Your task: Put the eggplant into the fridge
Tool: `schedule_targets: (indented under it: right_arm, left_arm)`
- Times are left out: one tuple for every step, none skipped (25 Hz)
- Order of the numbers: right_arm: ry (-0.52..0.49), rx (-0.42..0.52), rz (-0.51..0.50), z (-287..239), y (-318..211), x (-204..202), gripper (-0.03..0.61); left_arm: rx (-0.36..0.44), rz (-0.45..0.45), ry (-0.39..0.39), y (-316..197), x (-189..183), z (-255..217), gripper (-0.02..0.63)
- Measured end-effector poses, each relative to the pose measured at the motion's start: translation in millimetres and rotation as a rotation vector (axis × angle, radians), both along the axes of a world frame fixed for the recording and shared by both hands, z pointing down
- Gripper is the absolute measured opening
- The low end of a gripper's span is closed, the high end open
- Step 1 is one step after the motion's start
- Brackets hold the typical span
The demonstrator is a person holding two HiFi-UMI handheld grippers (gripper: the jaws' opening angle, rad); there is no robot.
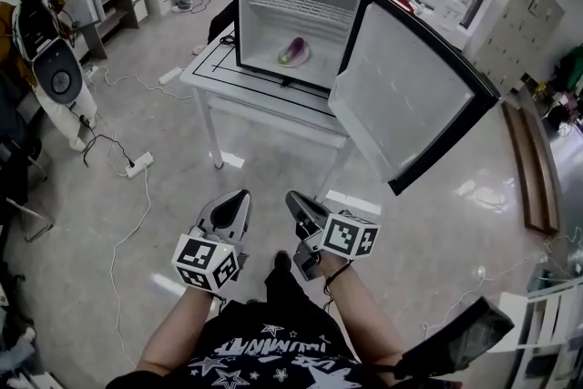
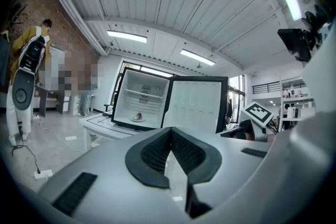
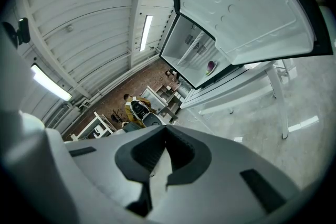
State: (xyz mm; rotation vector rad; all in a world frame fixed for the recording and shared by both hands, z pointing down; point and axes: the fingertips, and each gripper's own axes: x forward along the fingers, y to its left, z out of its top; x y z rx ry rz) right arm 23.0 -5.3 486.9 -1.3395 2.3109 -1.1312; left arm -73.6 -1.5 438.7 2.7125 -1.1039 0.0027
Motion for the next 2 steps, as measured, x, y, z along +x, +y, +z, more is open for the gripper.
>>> schedule_targets:
  right_arm:
    - [0.001, -0.001, 0.000, 0.6, 2.2, -0.6, 0.006]
    - [0.002, -0.003, 0.001, 1.3, 4.5, -1.1, 0.006]
  left_arm:
    - [-0.001, 0.002, -0.001, 2.4, -0.2, 0.5, 0.009]
    - [-0.003, 0.003, -0.002, 4.9, -0.5, 1.0, 0.009]
